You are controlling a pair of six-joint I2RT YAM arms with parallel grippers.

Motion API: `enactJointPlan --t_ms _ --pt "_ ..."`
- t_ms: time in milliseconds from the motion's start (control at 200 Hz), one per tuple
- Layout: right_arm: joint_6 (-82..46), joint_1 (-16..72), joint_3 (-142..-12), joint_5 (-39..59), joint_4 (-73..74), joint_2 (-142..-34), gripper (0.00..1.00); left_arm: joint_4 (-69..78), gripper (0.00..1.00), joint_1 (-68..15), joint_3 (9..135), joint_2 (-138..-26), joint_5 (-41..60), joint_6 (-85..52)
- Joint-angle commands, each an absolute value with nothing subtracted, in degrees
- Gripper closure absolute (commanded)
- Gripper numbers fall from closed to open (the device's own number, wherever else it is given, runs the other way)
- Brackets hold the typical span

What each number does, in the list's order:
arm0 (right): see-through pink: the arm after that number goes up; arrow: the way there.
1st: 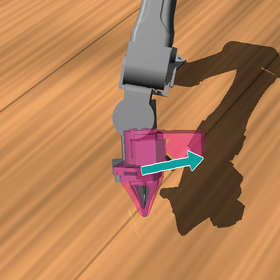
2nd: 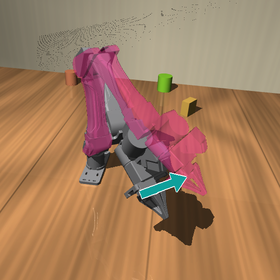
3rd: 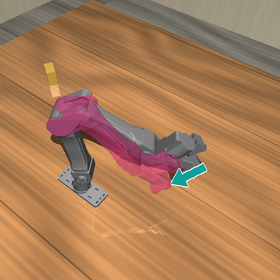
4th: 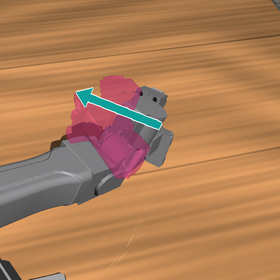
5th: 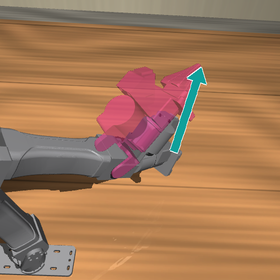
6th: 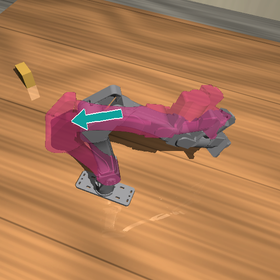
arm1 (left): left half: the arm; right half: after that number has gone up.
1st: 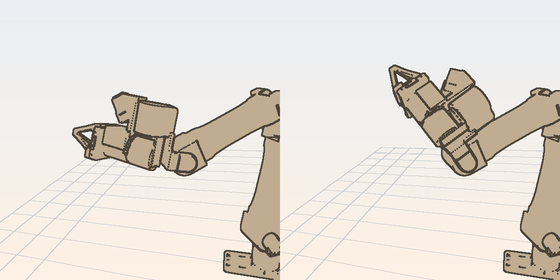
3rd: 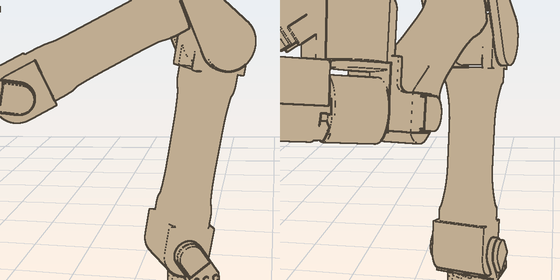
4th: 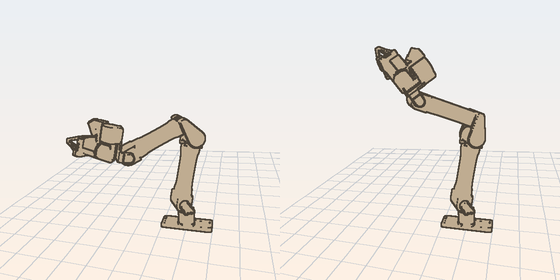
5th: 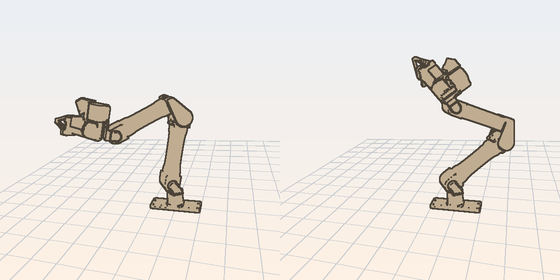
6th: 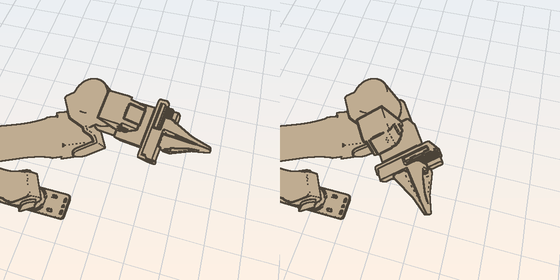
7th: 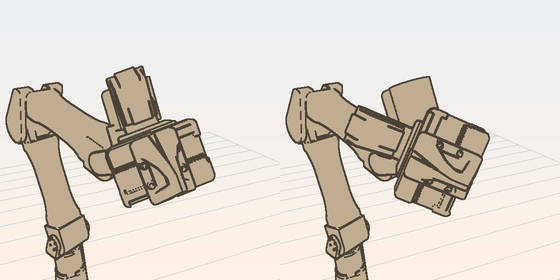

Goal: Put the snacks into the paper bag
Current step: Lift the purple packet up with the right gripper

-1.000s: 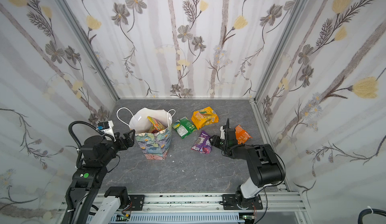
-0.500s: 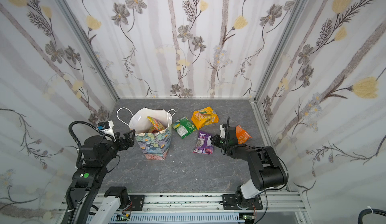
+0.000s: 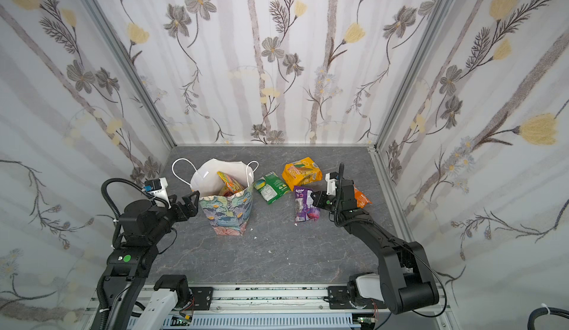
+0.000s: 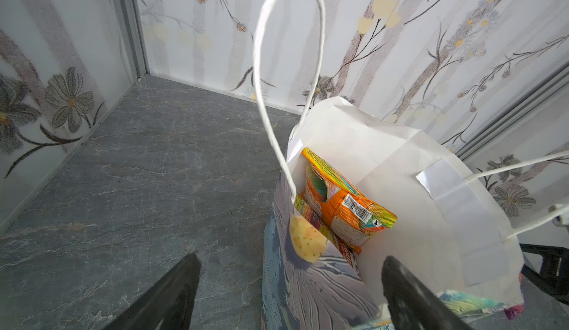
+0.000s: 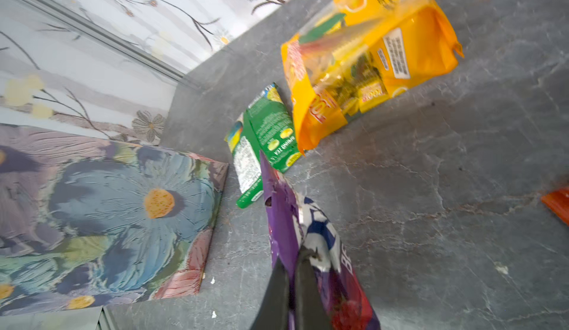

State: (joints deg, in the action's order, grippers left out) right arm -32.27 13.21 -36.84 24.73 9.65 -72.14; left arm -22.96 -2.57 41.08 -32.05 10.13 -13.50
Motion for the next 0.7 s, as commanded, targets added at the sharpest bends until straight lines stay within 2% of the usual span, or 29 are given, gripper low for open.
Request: enactJointPlan --t_ms 0,290,694 --pt "-30.9 13.9 -38.7 24.8 7.0 -69.2 1.00 -22.1 0.09 -2.5 41.1 -32.0 10.0 -13.2" --pt "-27.6 18.5 -47.9 21.8 -0.8 -65.7 1.00 -22.1 0.08 -2.5 41.1 -31.9 10.2 -13.1" --pt "-23.9 24.3 -62.6 20.2 -5.6 -67.1 1.00 -22.0 0.08 -2.5 41.0 -31.6 10.6 -13.1"
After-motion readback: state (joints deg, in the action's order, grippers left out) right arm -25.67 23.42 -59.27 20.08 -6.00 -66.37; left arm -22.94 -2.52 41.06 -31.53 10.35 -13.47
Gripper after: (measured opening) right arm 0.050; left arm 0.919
